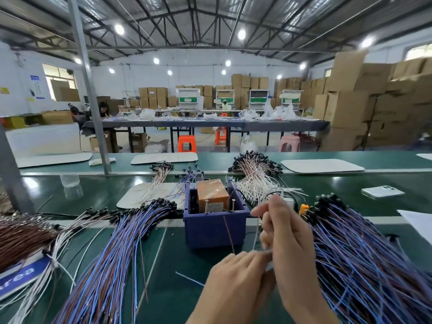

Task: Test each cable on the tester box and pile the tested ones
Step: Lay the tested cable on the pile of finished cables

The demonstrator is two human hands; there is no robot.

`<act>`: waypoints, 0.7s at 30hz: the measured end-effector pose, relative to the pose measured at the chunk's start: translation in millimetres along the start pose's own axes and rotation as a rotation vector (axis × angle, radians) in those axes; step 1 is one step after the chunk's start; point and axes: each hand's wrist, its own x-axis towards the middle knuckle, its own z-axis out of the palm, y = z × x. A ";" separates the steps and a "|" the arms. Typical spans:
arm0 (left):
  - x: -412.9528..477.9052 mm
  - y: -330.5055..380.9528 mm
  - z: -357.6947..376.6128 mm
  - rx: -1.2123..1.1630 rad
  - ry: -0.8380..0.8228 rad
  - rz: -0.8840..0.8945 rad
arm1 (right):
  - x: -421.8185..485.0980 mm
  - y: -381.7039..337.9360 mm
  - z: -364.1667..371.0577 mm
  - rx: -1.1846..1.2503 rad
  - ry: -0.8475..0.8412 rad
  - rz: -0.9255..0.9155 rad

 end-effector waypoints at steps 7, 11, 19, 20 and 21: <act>62.8 39.5 -46.3 -0.467 0.275 -0.078 | 18.6 -67.2 -21.1 -0.316 -0.132 -0.398; 101.3 35.0 -59.0 -0.847 0.405 -0.316 | 26.7 -59.9 -47.2 -0.435 -0.266 -0.195; 123.9 6.6 -15.9 -1.147 0.208 -0.700 | 18.7 -37.7 -114.5 -0.861 -0.085 -0.046; 126.6 6.7 -5.2 -1.165 0.172 -0.752 | 18.9 -37.2 -123.0 -0.955 -0.083 -0.034; 130.4 7.7 5.5 -1.192 0.126 -0.807 | 19.5 -36.3 -131.3 -1.046 -0.078 -0.021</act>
